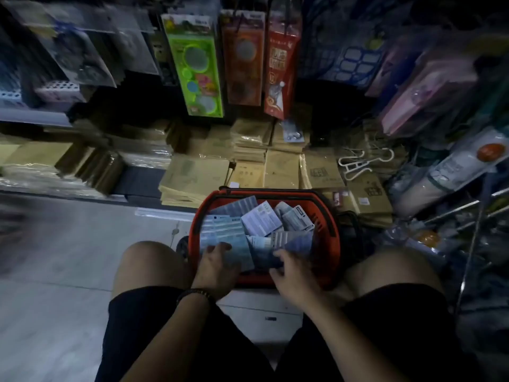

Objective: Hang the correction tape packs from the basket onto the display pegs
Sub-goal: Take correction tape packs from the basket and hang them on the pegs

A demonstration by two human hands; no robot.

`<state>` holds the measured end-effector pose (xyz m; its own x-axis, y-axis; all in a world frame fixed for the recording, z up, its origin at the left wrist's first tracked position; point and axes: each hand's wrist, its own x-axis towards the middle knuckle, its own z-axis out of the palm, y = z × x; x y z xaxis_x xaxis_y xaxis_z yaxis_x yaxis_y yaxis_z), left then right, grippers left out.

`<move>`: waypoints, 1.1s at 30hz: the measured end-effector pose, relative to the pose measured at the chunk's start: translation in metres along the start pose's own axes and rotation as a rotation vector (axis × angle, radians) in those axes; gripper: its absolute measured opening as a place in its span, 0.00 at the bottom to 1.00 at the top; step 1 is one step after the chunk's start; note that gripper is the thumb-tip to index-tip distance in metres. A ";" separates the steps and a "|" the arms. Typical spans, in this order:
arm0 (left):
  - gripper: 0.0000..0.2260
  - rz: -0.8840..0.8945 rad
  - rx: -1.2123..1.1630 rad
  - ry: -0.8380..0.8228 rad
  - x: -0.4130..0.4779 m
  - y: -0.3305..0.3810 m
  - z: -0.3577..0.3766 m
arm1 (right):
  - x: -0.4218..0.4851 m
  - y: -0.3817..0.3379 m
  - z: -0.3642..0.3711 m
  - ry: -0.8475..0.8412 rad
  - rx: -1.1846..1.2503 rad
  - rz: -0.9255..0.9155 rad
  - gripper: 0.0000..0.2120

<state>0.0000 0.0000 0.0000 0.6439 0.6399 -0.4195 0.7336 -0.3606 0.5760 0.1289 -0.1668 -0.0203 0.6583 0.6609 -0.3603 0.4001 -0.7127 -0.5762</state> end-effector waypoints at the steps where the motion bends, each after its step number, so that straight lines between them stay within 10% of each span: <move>1: 0.25 -0.062 -0.027 -0.002 0.017 -0.006 0.002 | 0.012 -0.004 0.007 -0.020 0.030 0.010 0.22; 11: 0.26 -0.390 -0.061 -0.071 0.118 -0.063 0.029 | 0.118 -0.022 0.091 -0.197 0.135 0.298 0.27; 17: 0.18 -0.661 -0.571 0.129 0.146 -0.074 0.038 | 0.142 -0.010 0.136 -0.184 0.253 0.402 0.30; 33: 0.15 -0.342 -0.819 -0.061 0.109 -0.015 0.010 | 0.111 -0.027 0.064 -0.124 0.751 0.379 0.26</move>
<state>0.0615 0.0681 -0.0613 0.4460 0.5778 -0.6836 0.5169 0.4572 0.7237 0.1502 -0.0592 -0.0914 0.5701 0.4617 -0.6796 -0.3916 -0.5744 -0.7188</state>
